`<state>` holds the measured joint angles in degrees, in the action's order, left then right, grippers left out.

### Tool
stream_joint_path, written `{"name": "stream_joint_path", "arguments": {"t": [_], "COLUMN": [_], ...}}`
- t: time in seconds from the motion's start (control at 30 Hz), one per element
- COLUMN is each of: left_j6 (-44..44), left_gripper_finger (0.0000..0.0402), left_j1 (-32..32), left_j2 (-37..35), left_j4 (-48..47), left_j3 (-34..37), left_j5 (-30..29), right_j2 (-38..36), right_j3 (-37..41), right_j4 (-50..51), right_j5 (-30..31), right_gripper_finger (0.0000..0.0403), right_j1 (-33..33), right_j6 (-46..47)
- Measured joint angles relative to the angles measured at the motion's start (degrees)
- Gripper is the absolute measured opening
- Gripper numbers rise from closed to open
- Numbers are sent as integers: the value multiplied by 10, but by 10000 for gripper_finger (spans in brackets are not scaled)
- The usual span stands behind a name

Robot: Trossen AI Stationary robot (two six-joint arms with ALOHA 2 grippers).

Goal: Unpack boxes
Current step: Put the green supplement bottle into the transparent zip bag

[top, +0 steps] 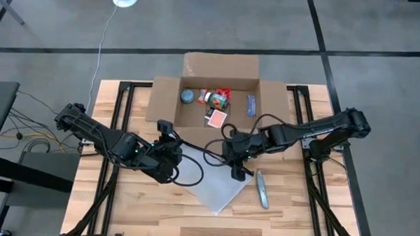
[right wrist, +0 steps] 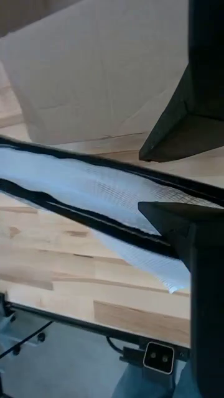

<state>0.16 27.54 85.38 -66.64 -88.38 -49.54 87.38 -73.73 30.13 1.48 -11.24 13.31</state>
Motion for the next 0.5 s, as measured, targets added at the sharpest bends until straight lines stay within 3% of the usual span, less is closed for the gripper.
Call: {"name": "stream_joint_path", "arguments": {"t": [0.17, 0.3, 0.5], "left_j6": [21, 39, 13], "left_gripper_finger": [0, 0, 0], "left_j1": [0, 0, -4], "left_j2": [1, 1, 1], "left_j4": [26, 48, 52], "left_j3": [0, 0, 0], "left_j5": [-7, -8, 15], "right_j2": [8, 12, 0], "right_j3": [-1, 0, -71], "right_j4": [22, 62, 166], "right_j5": [0, 0, 24], "right_gripper_finger": [96, 22, 1], "right_j1": [10, 17, 25], "right_j6": [12, 13, -87]}}
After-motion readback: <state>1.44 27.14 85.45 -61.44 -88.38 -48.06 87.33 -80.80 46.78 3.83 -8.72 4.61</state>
